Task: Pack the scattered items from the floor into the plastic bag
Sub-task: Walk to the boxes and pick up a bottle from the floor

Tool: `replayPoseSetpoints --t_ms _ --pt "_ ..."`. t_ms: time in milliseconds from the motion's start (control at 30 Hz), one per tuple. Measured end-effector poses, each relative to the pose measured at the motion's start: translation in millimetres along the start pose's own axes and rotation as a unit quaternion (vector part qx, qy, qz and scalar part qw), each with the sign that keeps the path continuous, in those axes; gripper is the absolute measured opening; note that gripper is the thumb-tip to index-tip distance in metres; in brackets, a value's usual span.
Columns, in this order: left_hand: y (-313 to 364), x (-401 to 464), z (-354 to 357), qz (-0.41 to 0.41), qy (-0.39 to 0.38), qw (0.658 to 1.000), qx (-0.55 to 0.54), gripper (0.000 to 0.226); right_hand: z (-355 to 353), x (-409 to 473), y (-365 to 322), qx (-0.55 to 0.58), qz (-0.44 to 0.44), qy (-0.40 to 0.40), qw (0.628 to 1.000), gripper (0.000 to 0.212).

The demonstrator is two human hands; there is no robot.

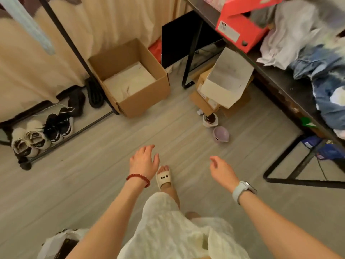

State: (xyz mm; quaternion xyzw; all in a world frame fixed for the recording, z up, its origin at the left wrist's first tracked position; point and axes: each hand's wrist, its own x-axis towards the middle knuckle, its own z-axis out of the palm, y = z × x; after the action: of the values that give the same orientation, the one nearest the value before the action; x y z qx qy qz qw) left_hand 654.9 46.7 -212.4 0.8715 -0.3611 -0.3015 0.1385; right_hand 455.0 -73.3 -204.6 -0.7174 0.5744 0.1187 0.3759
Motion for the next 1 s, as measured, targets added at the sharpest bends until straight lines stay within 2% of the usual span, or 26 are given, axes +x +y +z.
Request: replayPoseSetpoints --t_ms 133,267,433,533,633,733,900,1000 --pt "40.4 94.2 -6.0 0.009 -0.020 1.000 -0.009 0.040 -24.6 93.5 -36.5 -0.030 -0.025 -0.037 0.999 0.036" --pt "49.5 182.9 22.2 -0.011 -0.019 0.999 -0.034 0.041 -17.5 192.5 -43.8 -0.039 -0.041 -0.063 0.996 0.036" --pt "-1.6 322.1 140.7 -0.046 0.000 0.998 -0.036 0.044 65.1 377.6 -4.5 -0.067 -0.075 -0.063 0.993 0.040" --pt "-46.6 412.2 244.0 -0.051 -0.045 0.998 0.002 0.050 138.5 492.4 35.9 -0.062 -0.055 -0.042 0.996 0.040" --pt "-78.1 492.6 341.2 -0.030 -0.070 0.997 0.024 0.055 204.5 591.0 80.0 0.057 0.043 0.043 0.996 0.042" --pt "-94.2 555.1 415.5 0.017 -0.070 0.995 0.066 0.060 245.3 666.3 114.7 0.207 0.155 0.132 0.957 0.053" --pt "-108.4 611.2 485.7 0.112 -0.054 0.973 0.195 0.067 253.3 755.0 137.9 0.272 0.240 0.305 0.881 0.071" --pt "-122.6 615.3 501.0 0.140 -0.006 0.966 0.218 0.067 248.0 778.6 132.2 0.282 0.283 0.346 0.849 0.071"
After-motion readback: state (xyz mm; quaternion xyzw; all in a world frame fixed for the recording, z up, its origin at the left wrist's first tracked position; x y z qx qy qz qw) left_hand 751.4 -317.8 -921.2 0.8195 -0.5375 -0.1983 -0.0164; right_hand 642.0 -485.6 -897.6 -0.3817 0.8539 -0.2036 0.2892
